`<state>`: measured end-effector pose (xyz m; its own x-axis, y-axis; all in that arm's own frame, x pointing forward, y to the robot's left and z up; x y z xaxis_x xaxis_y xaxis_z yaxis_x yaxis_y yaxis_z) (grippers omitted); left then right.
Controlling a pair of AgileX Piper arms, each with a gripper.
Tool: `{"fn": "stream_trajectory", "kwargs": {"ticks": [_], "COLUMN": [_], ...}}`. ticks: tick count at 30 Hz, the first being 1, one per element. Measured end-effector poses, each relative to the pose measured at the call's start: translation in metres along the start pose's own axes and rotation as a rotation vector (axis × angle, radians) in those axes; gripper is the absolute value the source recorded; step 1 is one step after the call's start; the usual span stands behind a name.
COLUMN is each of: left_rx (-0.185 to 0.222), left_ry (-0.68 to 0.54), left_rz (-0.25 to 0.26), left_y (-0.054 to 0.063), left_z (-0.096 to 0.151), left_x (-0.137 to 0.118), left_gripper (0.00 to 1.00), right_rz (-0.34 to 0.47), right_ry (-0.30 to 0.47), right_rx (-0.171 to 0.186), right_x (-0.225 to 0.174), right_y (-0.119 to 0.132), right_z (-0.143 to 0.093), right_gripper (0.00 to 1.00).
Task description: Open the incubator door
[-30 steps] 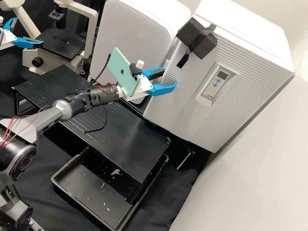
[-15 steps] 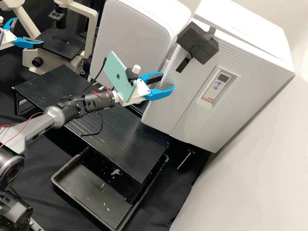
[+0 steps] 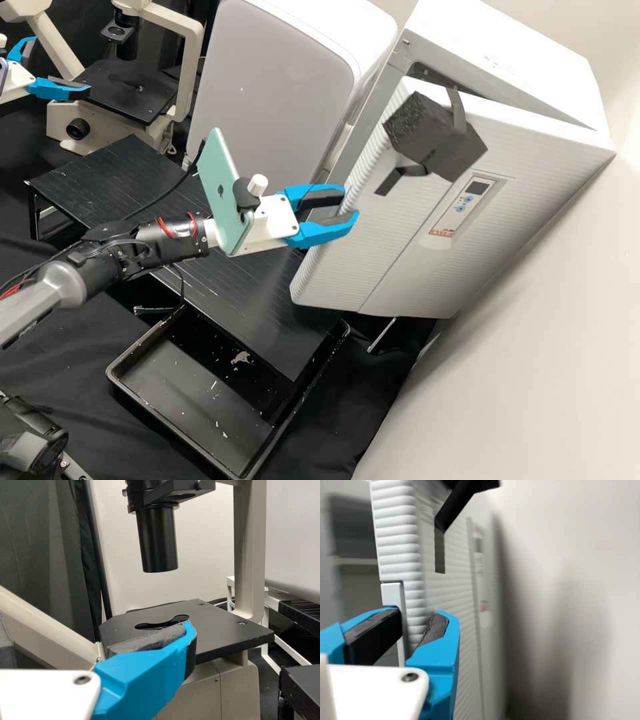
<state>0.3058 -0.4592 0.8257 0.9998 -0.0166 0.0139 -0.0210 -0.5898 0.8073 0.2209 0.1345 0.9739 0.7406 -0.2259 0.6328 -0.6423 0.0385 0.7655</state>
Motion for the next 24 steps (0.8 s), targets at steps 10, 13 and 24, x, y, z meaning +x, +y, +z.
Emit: {"fn": "stream_trajectory", "kwargs": {"ticks": [10,13,24], "left_rx": [0.000,0.000,0.000], "left_ry": [0.000,0.000,0.000], "left_rz": [0.000,0.000,0.000], "left_y": [0.000,0.000,0.000], "left_z": [0.000,0.000,0.000], "left_x": [0.000,0.000,0.000], "left_gripper": [1.00,1.00,1.00], "right_rz": [0.277,0.281,0.111], "right_ry": [-0.034,-0.011,0.316], "right_rx": [0.020,0.011,0.125], "right_x": [-0.019,-0.019,-0.013], "right_y": [0.036,0.036,-0.007], "right_z": [0.009,0.007,-0.002], "right_gripper": [1.00,1.00,1.00]}}
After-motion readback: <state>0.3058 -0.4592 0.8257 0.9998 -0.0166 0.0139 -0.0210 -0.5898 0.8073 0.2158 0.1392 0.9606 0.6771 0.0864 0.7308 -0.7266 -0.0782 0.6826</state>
